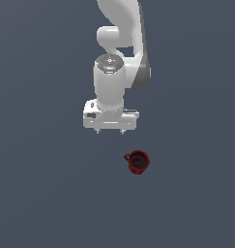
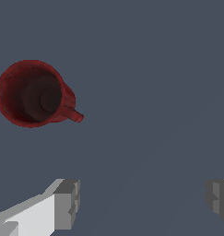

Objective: Pick up the object and move it to a goal position.

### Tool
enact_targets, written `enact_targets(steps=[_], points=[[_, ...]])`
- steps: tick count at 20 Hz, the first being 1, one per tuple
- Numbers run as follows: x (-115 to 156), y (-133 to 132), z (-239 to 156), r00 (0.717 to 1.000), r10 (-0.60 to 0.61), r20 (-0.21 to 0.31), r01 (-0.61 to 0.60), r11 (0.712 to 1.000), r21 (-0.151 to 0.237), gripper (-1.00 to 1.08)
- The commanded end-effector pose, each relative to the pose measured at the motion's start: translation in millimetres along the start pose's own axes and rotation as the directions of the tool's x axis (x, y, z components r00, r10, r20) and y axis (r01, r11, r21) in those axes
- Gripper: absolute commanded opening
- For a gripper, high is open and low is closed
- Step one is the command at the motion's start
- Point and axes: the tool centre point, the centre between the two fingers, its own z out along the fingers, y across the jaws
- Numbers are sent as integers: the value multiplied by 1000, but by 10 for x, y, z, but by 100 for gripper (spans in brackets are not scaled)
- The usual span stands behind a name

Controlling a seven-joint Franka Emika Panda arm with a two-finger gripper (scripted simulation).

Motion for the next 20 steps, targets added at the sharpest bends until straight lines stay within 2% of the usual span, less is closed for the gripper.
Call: enact_targets(steps=[1, 11, 20], points=[[0, 0, 0, 1000, 0, 0, 0, 1000, 0, 28], [-49, -124, 56, 999, -34, 19, 34, 999, 5, 28], [103, -212, 116, 996, -82, 22, 82, 997, 17, 28]])
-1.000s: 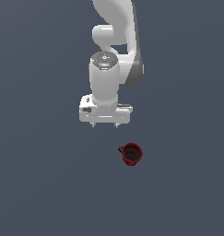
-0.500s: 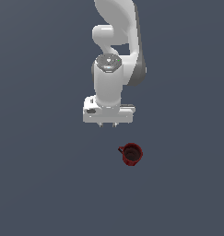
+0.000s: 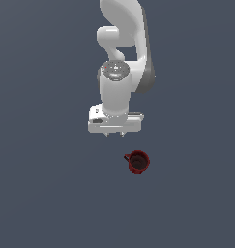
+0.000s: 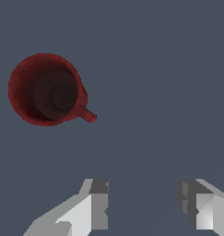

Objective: Pick up the object and move it to a goal position.

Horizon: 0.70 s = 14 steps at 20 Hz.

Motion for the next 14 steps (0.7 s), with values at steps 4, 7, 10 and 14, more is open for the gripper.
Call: enact_targets(steps=[4, 7, 10, 14], points=[[179, -95, 74, 998, -56, 3, 56, 998, 15, 28], [313, -171, 135, 995, -99, 4, 99, 995, 28, 28], [464, -263, 213, 989, -150, 3, 150, 988, 46, 28], [664, -395, 330, 976, -219, -1, 218, 973, 75, 28]])
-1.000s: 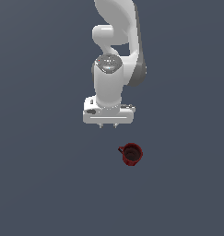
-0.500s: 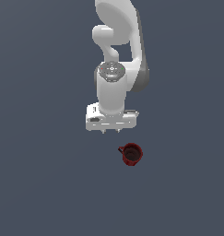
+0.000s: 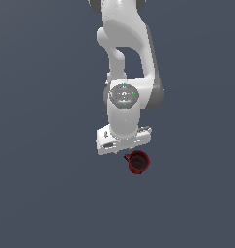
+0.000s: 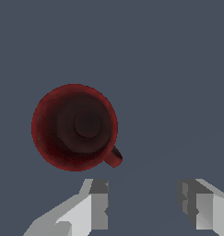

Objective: Pick up the object and move it to a goal position.

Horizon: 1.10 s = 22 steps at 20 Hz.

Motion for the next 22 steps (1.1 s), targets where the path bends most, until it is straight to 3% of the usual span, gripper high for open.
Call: enact_targets(steps=[1, 11, 22], points=[[130, -51, 76, 999, -42, -1, 42, 999, 18, 28], [432, -179, 280, 989, -146, -14, 146, 987, 70, 28], [480, -203, 366, 986, -163, -17, 164, 983, 80, 28]])
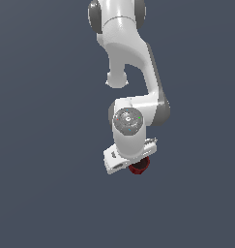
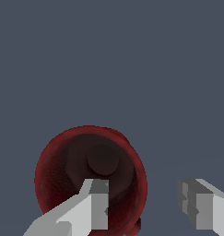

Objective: Pick up the object and move it to a goal position.

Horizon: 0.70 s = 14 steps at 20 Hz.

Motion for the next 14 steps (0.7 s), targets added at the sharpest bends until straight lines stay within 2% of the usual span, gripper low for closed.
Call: enact_targets(steps=[1, 8, 9, 14], points=[[-1, -2, 63, 1000, -1, 1, 1, 1000, 1, 28], [-1, -3, 286, 1000, -2, 0, 2, 1000, 1, 28], [-1, -3, 286, 1000, -2, 0, 2, 1000, 1, -100], [-1, -3, 286, 1000, -2, 0, 2, 1000, 1, -100]])
